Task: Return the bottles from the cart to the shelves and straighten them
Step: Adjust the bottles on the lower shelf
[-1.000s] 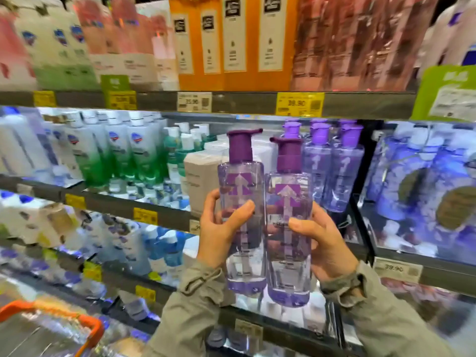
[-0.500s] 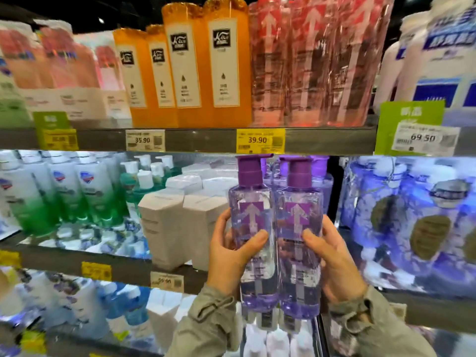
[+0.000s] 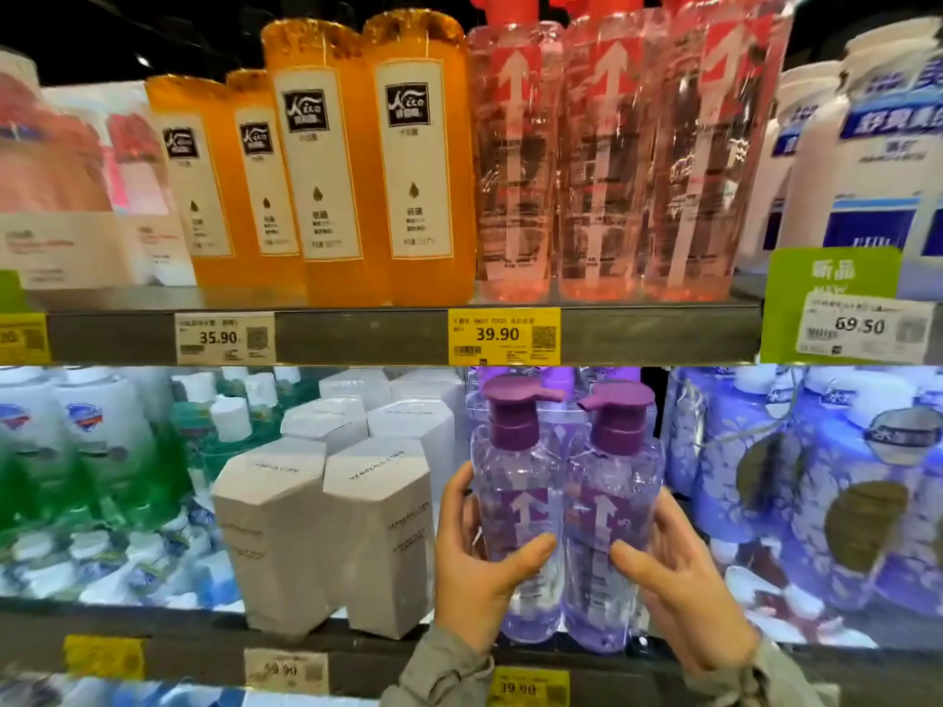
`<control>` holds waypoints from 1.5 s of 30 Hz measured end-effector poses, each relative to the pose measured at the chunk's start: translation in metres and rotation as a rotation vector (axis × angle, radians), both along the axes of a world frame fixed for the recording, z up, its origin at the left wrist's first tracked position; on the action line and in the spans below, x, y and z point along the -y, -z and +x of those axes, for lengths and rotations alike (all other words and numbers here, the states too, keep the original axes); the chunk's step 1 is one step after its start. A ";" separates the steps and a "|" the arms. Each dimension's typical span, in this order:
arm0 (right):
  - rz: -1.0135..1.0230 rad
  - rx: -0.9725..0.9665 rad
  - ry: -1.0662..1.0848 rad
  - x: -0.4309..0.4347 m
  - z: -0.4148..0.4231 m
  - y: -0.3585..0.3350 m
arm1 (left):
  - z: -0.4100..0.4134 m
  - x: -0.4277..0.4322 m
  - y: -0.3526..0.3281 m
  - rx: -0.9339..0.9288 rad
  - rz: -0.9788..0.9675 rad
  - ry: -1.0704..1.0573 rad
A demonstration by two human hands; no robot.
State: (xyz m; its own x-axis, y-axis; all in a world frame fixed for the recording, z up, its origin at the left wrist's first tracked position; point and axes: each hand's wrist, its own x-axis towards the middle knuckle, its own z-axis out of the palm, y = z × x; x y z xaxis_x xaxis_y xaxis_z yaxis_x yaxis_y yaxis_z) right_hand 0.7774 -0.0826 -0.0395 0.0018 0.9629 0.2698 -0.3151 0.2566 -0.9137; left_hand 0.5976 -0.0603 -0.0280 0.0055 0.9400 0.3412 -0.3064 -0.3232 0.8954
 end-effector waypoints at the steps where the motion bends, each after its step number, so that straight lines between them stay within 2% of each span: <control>1: -0.002 0.020 -0.009 0.000 0.000 0.003 | -0.001 -0.001 0.004 -0.010 -0.007 0.017; 10: -0.026 0.060 -0.055 0.004 -0.004 0.001 | -0.009 -0.014 0.033 -0.226 -0.008 0.083; 16: -0.008 0.259 0.000 0.014 -0.004 -0.002 | -0.008 -0.004 0.027 -0.462 0.101 -0.096; 20: 0.037 0.470 0.095 0.016 0.002 0.004 | -0.011 -0.001 0.024 -0.505 0.098 -0.145; 23: 0.065 0.554 0.127 0.013 0.005 0.008 | -0.010 -0.002 0.023 -0.518 0.100 -0.167; 31: 0.084 0.507 0.191 -0.005 -0.007 0.019 | -0.003 -0.014 0.011 -0.575 0.071 -0.308; 36: 0.026 0.457 0.193 -0.020 -0.012 0.017 | 0.000 -0.028 0.014 -0.621 0.045 -0.385; 40: -0.006 0.451 0.231 -0.028 -0.018 0.019 | 0.005 -0.032 0.015 -0.588 0.058 -0.431; 45: -0.011 0.541 0.328 -0.035 -0.023 0.023 | 0.012 -0.034 0.024 -0.519 0.045 -0.477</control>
